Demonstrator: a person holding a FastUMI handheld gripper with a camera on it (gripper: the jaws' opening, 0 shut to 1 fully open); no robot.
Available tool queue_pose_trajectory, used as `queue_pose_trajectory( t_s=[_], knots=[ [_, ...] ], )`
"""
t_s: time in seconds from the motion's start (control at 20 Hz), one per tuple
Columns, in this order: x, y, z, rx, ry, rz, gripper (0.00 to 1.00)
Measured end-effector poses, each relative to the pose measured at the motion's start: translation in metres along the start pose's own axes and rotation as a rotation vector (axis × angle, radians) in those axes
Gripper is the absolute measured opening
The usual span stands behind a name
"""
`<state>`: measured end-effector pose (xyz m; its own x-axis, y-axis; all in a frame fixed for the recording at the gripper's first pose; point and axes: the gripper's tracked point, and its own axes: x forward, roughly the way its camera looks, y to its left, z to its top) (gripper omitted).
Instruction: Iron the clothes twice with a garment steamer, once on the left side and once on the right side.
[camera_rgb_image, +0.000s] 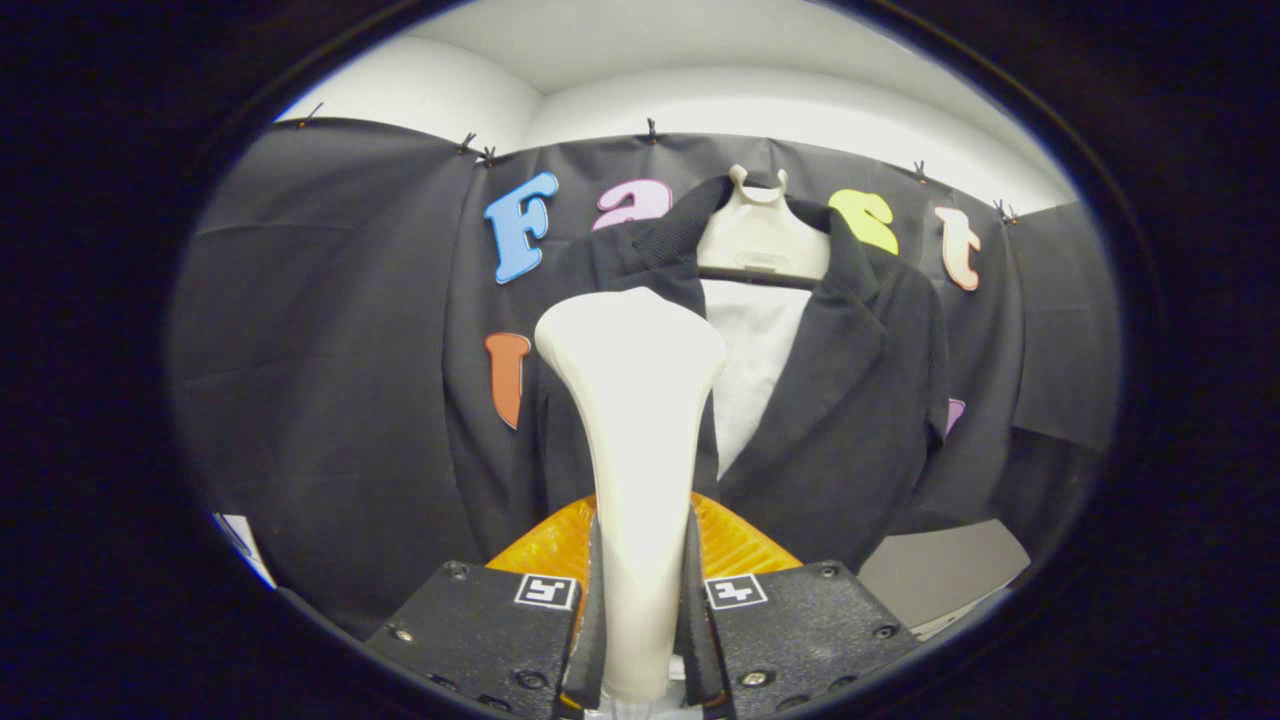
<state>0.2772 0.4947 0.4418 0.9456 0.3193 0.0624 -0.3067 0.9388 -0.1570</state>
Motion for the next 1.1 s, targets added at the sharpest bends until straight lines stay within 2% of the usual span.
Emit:
queue_pose_trajectory(
  t_s=[0.15,0.45,1.1],
  knots=[
    [0.020,0.010,0.009,-0.013,0.021,-0.010,0.34],
    [0.037,0.013,-0.021,-0.019,0.088,-0.015,0.34],
    [0.018,0.002,-0.087,-0.004,0.149,-0.029,0.34]
  ],
)
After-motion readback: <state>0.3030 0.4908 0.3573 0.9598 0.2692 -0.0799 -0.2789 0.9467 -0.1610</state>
